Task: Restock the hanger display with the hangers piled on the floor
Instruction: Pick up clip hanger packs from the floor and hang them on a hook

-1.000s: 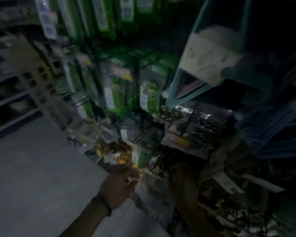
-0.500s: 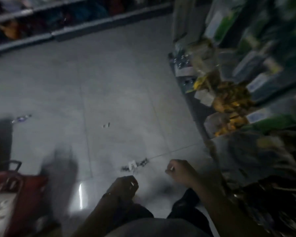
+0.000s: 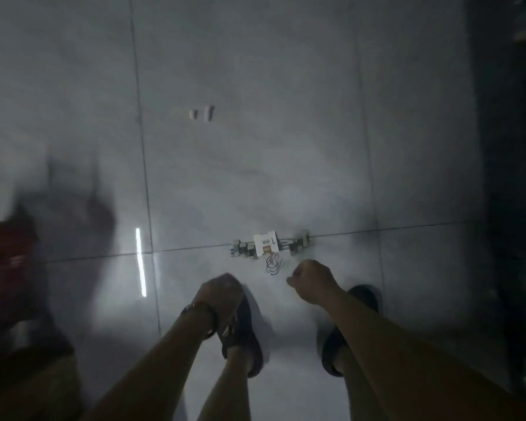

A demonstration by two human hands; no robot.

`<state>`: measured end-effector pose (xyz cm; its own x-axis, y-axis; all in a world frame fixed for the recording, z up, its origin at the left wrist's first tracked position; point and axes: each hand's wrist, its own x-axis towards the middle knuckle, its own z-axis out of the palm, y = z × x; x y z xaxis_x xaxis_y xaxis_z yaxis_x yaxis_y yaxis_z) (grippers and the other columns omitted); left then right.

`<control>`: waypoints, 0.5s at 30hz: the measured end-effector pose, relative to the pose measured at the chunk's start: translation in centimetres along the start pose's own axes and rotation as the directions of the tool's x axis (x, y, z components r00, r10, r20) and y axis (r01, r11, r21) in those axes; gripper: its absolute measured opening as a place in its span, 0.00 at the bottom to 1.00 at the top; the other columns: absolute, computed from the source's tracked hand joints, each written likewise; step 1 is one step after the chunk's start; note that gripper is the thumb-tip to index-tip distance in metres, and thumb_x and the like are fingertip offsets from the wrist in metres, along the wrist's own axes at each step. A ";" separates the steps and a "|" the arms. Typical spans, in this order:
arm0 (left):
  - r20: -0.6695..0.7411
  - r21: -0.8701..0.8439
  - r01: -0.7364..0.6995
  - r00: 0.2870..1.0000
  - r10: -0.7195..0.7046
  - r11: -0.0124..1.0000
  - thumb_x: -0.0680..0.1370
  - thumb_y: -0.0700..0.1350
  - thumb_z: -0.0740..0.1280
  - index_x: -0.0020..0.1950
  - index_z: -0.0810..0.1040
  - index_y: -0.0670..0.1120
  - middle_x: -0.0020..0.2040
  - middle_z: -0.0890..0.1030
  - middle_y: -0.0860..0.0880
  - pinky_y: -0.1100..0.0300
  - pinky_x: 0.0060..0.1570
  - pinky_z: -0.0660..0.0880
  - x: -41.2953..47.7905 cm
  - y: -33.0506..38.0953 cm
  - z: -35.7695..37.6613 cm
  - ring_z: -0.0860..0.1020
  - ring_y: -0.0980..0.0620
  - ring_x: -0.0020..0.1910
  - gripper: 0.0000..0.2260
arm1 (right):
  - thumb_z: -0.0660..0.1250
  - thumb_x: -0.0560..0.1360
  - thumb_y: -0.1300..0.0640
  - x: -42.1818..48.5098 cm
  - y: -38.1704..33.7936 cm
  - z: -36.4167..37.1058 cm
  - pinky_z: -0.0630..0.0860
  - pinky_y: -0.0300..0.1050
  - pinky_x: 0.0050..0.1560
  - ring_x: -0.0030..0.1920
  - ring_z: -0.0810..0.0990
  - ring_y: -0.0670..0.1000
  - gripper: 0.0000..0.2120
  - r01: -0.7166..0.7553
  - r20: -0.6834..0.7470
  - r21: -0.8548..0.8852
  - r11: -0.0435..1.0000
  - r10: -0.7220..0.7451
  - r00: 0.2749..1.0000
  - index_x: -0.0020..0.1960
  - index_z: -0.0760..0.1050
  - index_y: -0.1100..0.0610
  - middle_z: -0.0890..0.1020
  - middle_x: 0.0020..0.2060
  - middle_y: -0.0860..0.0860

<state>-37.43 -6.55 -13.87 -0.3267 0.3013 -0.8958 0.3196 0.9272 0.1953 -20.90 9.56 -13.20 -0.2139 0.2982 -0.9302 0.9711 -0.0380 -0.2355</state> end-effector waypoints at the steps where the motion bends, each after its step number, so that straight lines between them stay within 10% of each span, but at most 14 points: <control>1: -0.018 0.035 -0.011 1.000 0.012 0.999 0.81 0.48 0.68 0.65 0.80 0.46 0.61 0.82 0.45 0.57 0.55 0.77 3.0 0.1 0.9 0.81 0.46 0.58 0.14 | 0.71 0.79 0.51 3.3 0.3 1.7 0.73 0.42 0.47 0.47 0.80 0.55 0.12 -0.020 0.004 0.032 0.999 0.020 1.000 0.50 0.80 0.61 0.83 0.46 0.56; 4: -0.065 0.123 -0.121 0.989 0.130 0.985 0.80 0.50 0.69 0.73 0.73 0.50 0.72 0.73 0.43 0.50 0.70 0.71 11.7 -1.0 4.4 0.73 0.41 0.70 0.21 | 0.72 0.76 0.47 12.9 2.8 8.0 0.76 0.44 0.38 0.39 0.82 0.56 0.17 -0.127 0.000 0.158 0.979 0.129 0.992 0.38 0.76 0.59 0.81 0.34 0.54; 8: -0.150 0.082 -0.167 0.973 0.178 0.983 0.80 0.48 0.68 0.72 0.74 0.48 0.70 0.74 0.43 0.50 0.68 0.72 19.1 -2.1 8.0 0.74 0.40 0.68 0.20 | 0.76 0.71 0.43 19.5 6.0 14.1 0.79 0.46 0.35 0.33 0.82 0.54 0.19 -0.245 0.033 0.575 0.781 0.277 0.960 0.48 0.81 0.59 0.84 0.36 0.55; 12: -0.140 0.083 -0.174 0.973 0.184 0.981 0.80 0.49 0.70 0.69 0.76 0.49 0.70 0.76 0.46 0.46 0.69 0.73 19.7 -3.8 10.6 0.74 0.42 0.68 0.18 | 0.62 0.85 0.58 20.1 5.3 15.1 0.81 0.54 0.55 0.37 0.85 0.55 0.11 -0.350 0.239 0.782 0.516 0.271 0.933 0.45 0.78 0.57 0.85 0.37 0.55; 15: -0.092 0.013 -0.132 0.987 0.133 0.991 0.80 0.47 0.70 0.70 0.76 0.50 0.71 0.76 0.47 0.48 0.69 0.74 17.7 -5.0 10.2 0.76 0.44 0.68 0.18 | 0.64 0.82 0.61 19.9 5.6 14.5 0.85 0.63 0.50 0.42 0.87 0.62 0.13 -0.208 0.022 0.787 0.581 0.311 0.950 0.39 0.78 0.55 0.85 0.43 0.60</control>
<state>-35.76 -8.15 -34.75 -0.3615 0.4409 -0.8215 0.3712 0.8763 0.3070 -21.23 1.43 -37.16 0.0967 0.2510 -0.9631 0.5252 -0.8349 -0.1649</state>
